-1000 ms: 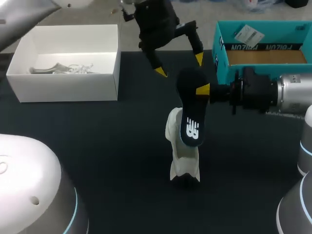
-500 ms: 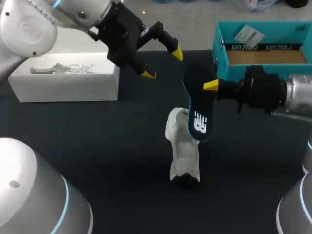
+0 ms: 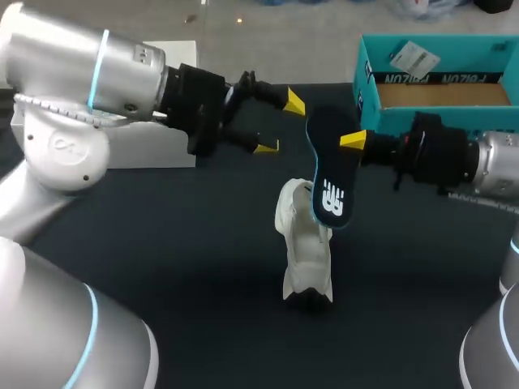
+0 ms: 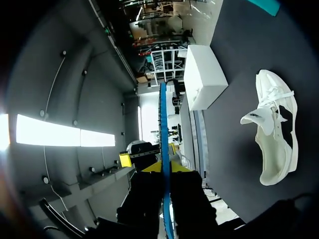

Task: Take the shoe out of the shoebox, open the shoe tongue, remove and reinsert the insole, then place the shoe into the shoebox

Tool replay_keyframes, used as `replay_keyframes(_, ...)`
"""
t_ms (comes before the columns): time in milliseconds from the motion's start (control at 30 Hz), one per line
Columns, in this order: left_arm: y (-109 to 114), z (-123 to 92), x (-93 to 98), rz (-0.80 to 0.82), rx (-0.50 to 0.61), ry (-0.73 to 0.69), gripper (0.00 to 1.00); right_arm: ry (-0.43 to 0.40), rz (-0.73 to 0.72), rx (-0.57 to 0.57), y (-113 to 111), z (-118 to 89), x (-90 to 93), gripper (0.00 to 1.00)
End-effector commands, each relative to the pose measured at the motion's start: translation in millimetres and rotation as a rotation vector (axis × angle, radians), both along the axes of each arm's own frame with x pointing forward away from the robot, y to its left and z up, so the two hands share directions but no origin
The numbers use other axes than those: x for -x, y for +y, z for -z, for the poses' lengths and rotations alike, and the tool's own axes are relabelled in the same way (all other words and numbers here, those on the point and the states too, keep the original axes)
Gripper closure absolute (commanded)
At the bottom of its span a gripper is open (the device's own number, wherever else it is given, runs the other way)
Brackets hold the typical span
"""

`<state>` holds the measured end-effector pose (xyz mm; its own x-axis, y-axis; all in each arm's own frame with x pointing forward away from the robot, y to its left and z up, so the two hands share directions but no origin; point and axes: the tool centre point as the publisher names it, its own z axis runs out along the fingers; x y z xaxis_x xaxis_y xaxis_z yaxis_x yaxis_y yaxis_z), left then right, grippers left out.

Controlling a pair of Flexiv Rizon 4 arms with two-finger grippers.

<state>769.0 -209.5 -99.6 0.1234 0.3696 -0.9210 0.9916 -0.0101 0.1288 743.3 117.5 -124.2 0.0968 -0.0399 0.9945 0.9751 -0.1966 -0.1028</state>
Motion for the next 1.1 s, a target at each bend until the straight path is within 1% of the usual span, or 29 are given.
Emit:
replay_keyframes(33, -19.3, 9.6, -1.8, 0.033, 0.452, 0.014, 0.0, 0.0, 0.001, -0.003, 3.8, 1.5, -1.2, 1.0)
replay_keyframes(67, -22.2, 9.5, -1.8, 0.031, 0.456, 0.016, 0.04, 0.0, 0.002, -0.004, 3.8, 1.5, -1.2, 1.0)
replay_keyframes(100, -25.1, 10.0, -1.7, 0.032, 0.459, 0.021, 0.04, 0.001, 0.003, -0.004, 3.9, 1.5, -1.3, 1.0)
replay_keyframes(133, -27.9, 11.2, -1.5, 0.037, 0.461, 0.023, 0.08, 0.001, 0.004, -0.005, 3.8, 1.6, -1.5, 1.0)
replay_keyframes(167, -30.5, 12.4, -1.5, 0.039, 0.462, 0.026, 0.18, 0.001, 0.006, -0.005, 3.4, 1.7, -1.9, 1.0)
replay_keyframes(200, -33.0, 13.3, -1.6, 0.04, 0.466, 0.031, 0.25, 0.001, 0.006, -0.006, 3.2, 1.7, -2.2, 1.0)
replay_keyframes(233, -35.5, 14.5, -1.7, 0.042, 0.466, 0.032, 0.4, 0.001, 0.007, -0.007, 3.1, 1.7, -2.3, 1.0)
replay_keyframes(267, -37.7, 15.7, -1.6, 0.044, 0.463, 0.035, 0.5, 0.0, 0.007, -0.006, 3.0, 1.6, -2.3, 1.0)
replay_keyframes(467, -49.3, 22.9, 1.0, 0.07, 0.439, 0.057, 0.54, -0.006, -0.006, -0.001, 5.6, 1.1, -1.0, 1.0)
replay_keyframes(633, -53.1, 25.8, 2.1, 0.08, 0.413, 0.069, 0.56, -0.003, -0.019, 0.002, 7.9, 2.7, -0.5, 1.0)
replay_keyframes(733, -54.1, 26.6, 2.7, 0.083, 0.405, 0.07, 0.56, -0.004, -0.026, 0.007, 9.6, 3.7, 0.6, 1.0)
replay_keyframes(867, -56.7, 27.3, 4.7, 0.081, 0.407, 0.073, 0.6, 0.0, -0.028, 0.013, 11.7, 6.1, 0.6, 1.0)
replay_keyframes(900, -56.8, 28.5, 5.1, 0.082, 0.409, 0.073, 0.64, 0.001, -0.028, 0.013, 11.7, 6.3, 0.6, 1.0)
replay_keyframes(933, -56.8, 29.3, 5.4, 0.083, 0.409, 0.073, 0.7, 0.001, -0.027, 0.015, 11.6, 6.6, 0.7, 1.0)
replay_keyframes(1000, -56.5, 30.7, 5.9, 0.082, 0.41, 0.075, 0.92, 0.002, -0.026, 0.016, 10.9, 7.3, 0.7, 1.0)
replay_keyframes(1033, -56.1, 31.2, 6.3, 0.08, 0.41, 0.077, 1.0, 0.003, -0.025, 0.017, 10.6, 7.7, 0.7, 1.0)
replay_keyframes(1100, -56.0, 31.8, 6.8, 0.077, 0.412, 0.082, 1.0, 0.004, -0.025, 0.017, 10.2, 8.0, 0.6, 1.0)
